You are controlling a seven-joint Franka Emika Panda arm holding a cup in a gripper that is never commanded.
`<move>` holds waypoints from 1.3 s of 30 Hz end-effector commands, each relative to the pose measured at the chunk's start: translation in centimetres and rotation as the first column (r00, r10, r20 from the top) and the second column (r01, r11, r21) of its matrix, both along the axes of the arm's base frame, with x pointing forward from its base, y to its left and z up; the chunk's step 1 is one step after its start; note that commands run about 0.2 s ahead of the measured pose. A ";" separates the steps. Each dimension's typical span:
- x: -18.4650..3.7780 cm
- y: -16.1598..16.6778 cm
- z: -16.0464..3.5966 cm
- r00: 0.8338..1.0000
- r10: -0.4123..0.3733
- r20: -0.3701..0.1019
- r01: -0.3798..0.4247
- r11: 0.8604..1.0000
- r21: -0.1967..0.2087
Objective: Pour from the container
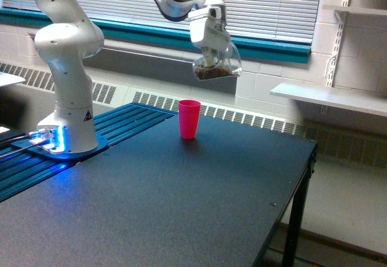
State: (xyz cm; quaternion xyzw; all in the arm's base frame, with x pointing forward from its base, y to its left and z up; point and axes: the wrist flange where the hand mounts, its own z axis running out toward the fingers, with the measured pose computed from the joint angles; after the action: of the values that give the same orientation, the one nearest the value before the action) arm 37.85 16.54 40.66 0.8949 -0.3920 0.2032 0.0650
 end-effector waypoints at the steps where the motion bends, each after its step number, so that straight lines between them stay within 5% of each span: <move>1: -2.4 2.1 -0.8 0.999 -0.047 0.008 0.047 0.999 0.012; 39: -10.1 10.9 -4.5 0.993 -0.113 -0.029 0.113 0.993 0.024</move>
State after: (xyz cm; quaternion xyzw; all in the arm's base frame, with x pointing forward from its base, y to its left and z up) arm 28.32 26.54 35.87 0.8842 -0.4242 0.1801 0.0760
